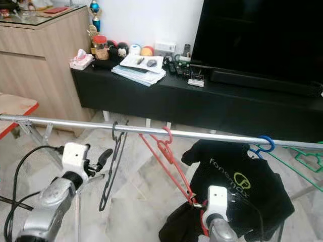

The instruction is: Hang hanger

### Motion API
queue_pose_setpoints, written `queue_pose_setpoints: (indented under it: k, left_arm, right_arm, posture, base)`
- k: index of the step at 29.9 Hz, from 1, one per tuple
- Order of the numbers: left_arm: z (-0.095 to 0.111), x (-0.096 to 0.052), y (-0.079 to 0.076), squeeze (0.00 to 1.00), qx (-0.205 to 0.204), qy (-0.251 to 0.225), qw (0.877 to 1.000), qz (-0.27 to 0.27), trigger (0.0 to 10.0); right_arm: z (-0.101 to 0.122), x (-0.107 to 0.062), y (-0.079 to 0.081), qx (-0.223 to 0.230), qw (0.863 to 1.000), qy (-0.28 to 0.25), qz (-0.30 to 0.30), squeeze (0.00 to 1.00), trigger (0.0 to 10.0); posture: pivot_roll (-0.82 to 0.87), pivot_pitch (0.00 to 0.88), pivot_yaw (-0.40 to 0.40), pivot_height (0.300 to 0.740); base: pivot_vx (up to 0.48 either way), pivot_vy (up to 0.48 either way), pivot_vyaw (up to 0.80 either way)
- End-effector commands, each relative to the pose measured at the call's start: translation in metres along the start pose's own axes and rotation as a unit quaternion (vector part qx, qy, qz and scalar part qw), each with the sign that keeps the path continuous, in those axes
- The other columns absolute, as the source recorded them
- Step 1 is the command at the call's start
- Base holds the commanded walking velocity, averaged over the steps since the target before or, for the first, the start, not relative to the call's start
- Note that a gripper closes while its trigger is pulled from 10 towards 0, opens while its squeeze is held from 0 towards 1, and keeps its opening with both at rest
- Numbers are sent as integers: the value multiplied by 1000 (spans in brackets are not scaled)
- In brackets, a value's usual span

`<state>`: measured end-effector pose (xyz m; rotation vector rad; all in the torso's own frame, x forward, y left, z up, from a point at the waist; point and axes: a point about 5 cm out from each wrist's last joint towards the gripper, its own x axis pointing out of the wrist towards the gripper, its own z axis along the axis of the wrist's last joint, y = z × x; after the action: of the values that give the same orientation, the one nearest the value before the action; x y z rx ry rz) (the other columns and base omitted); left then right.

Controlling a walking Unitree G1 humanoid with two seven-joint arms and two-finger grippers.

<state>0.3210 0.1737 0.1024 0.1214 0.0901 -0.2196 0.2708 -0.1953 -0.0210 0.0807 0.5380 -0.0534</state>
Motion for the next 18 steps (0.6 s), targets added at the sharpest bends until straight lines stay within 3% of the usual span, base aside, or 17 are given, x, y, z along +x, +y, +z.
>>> queue_pose_setpoints:
  k: [1,5,10,13,18]
  left_arm:
    - [4,9,0,0,18,14,1000,-5,10000]
    - [12,28,-3,0,28,37,999,-16,10000]
    - [28,43,-6,0,33,30,999,-21,10000]
    - [27,47,-8,0,63,48,996,-30,10000]
    - [20,50,-6,0,80,82,993,-23,10000]
  right_arm:
    - [3,0,-3,-3,1000,-9,-3,0,10000]
    - [4,0,-5,-4,1000,-8,-4,0,10000]
    - [7,0,-12,-5,1000,-12,-7,0,10000]
    - [9,0,-12,-6,1000,-14,-7,0,10000]
    - [10,1,-9,-5,1000,-15,-6,0,10000]
  posture:
    - [89,52,-70,740]
    - [86,53,-71,740]
    - [82,53,-70,740]
    - [83,55,-68,740]
    - [83,54,-64,740]
  base:
    - [0,0,0]
    - [0,0,0]
    - [0,0,0]
    - [0,0,0]
    - [0,0,0]
